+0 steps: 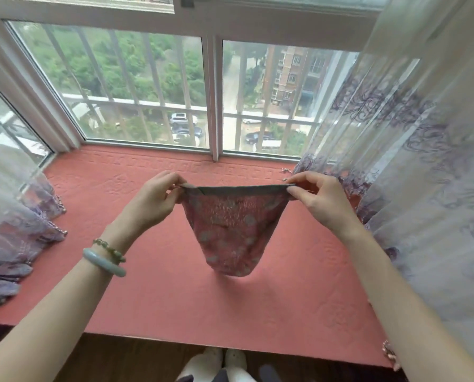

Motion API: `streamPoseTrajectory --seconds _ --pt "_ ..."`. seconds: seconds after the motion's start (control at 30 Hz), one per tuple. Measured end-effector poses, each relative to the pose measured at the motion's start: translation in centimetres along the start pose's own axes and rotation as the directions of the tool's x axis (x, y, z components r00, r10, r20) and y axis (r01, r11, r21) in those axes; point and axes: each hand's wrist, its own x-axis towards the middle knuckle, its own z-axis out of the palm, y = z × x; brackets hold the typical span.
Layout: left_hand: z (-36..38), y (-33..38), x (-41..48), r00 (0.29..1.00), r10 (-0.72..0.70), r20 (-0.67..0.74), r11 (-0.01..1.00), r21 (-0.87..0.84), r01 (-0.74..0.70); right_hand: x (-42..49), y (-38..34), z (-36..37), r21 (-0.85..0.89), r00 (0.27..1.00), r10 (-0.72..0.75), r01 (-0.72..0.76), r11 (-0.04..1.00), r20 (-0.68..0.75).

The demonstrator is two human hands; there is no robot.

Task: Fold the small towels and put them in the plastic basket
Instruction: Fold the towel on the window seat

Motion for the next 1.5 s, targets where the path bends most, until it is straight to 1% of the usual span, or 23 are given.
streamPoseTrajectory --seconds 0.1,0.3,0.43,0.63,0.73,0.87,0.93,1.03,1.13,1.2,1.3,1.37,1.5 --pt "-1.6 0.8 1.6 0.995 0.074 -0.071 0.997 0.012 -0.073 1.3 -1.4 -1.2 0.036 0.999 -0.044 0.045 0.998 -0.030" --pt "-3.0 1.9 4.9 0.988 0.081 -0.134 0.995 -0.042 -0.088 4.5 -2.4 -2.4 0.017 0.991 -0.057 0.060 0.998 -0.123" --pt "-2.7 1.9 7.5 0.985 0.108 -0.133 0.994 0.026 -0.106 6.9 -1.4 -2.0 0.036 0.984 -0.023 0.030 0.999 -0.177" --pt "-2.3 2.2 10.2 0.954 0.215 -0.209 0.974 0.118 -0.194 9.0 -0.8 -2.1 0.107 0.966 0.021 0.006 0.994 -0.258" --pt "-2.0 1.9 9.7 0.945 0.260 -0.201 0.962 0.142 -0.234 8.6 0.1 -2.0 0.145 0.968 0.055 -0.019 0.989 -0.246" --pt "-0.3 0.2 5.6 0.955 0.253 -0.154 0.964 0.125 -0.235 5.4 2.4 -0.7 0.182 0.980 0.130 -0.102 0.978 -0.148" --pt "1.3 -1.0 2.8 0.967 0.230 -0.111 0.970 0.105 -0.219 2.9 4.2 0.5 0.219 0.980 0.186 -0.167 0.961 -0.068" --pt "3.8 -2.5 -1.5 0.986 0.165 -0.002 0.984 0.065 -0.165 -1.1 7.4 2.0 0.249 0.958 0.284 -0.282 0.927 0.030" --pt "5.6 -3.4 -5.7 0.986 0.086 0.146 0.996 0.002 -0.087 -5.1 10.0 3.0 0.222 0.927 0.354 -0.374 0.901 0.126" --pt "6.5 -3.9 -8.0 0.963 0.035 0.268 0.999 -0.032 -0.027 -7.8 11.2 3.6 0.182 0.895 0.398 -0.434 0.883 0.204" --pt "7.6 -4.1 -11.4 0.900 -0.034 0.435 0.995 -0.072 0.072 -11.5 12.8 4.0 0.088 0.824 0.463 -0.515 0.853 0.327" --pt "8.4 -4.1 -13.4 0.846 -0.084 0.527 0.983 -0.093 0.156 -13.6 13.9 4.3 0.039 0.770 0.499 -0.557 0.830 0.397" --pt "10.3 -5.1 -16.2 0.692 -0.183 0.698 0.943 -0.075 0.324 -16.7 16.4 5.5 -0.051 0.664 0.557 -0.619 0.784 0.499"
